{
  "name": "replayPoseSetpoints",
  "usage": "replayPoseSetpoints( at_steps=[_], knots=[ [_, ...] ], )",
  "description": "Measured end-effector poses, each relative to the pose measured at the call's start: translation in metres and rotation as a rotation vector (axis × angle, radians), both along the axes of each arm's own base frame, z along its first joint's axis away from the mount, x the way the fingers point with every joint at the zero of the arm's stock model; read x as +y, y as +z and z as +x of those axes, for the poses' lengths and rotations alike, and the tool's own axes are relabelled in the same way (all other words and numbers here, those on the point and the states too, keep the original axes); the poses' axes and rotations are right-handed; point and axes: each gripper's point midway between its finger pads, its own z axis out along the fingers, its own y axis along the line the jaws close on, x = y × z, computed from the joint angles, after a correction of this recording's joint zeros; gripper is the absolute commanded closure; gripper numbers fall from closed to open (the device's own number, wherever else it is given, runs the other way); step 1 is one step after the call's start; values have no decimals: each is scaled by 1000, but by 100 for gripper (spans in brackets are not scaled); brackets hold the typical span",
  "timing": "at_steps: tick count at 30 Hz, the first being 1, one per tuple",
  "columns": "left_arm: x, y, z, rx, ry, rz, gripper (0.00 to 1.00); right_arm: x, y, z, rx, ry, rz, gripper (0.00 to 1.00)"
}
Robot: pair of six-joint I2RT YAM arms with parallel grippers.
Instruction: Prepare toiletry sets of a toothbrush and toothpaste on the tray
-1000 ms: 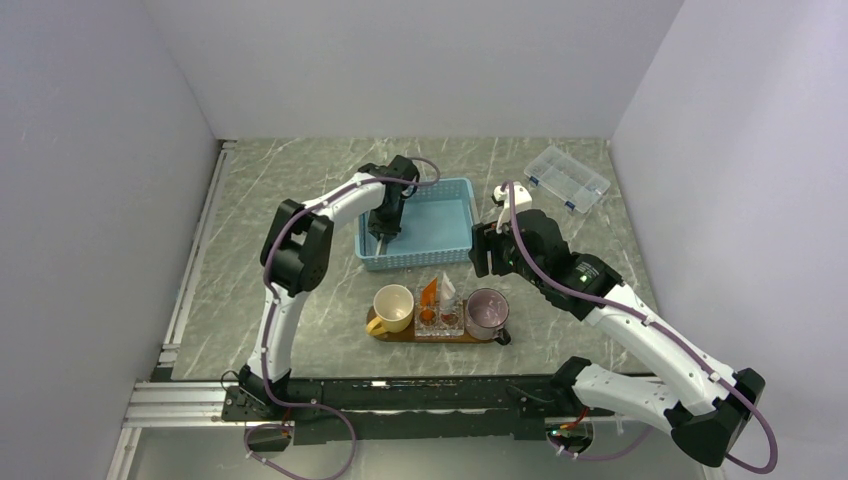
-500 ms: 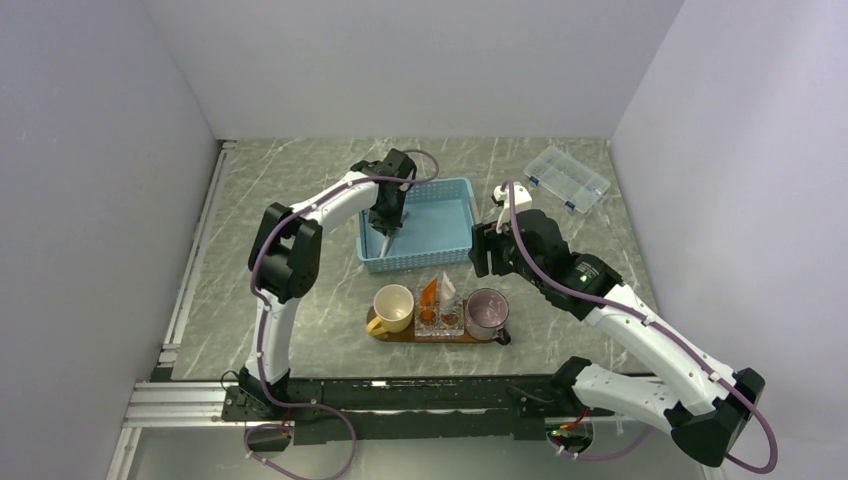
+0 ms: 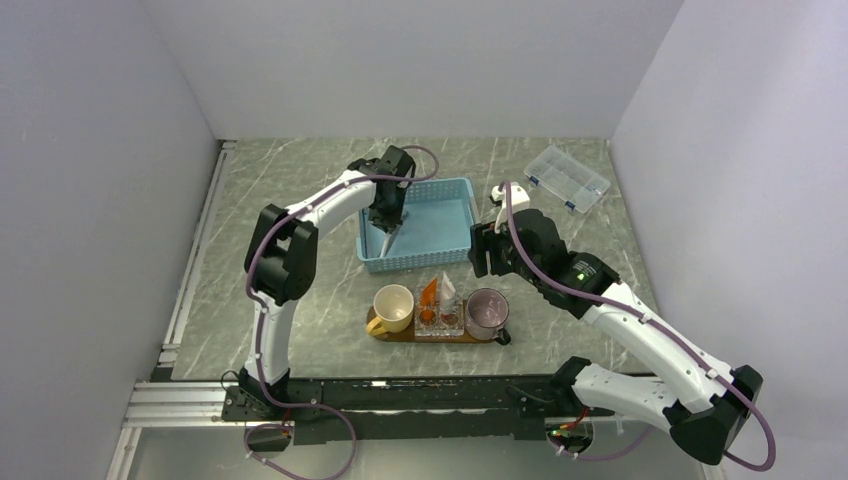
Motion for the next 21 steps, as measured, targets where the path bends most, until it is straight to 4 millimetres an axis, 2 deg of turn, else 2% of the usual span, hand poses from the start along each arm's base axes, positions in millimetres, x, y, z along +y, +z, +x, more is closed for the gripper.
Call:
replayPoseSetpoints(
  at_steps=[5, 15, 21],
  knots=[
    [-2, 18, -2, -29, -8, -37, 100, 0, -1, 0, 3, 0, -2, 32],
    [-11, 107, -5, -205, -67, -180, 100, 5, 2, 2, 9, 9, 8, 32],
    [-12, 135, -15, -270, -122, -235, 100, 11, 19, 3, -12, 19, 45, 31]
  ],
)
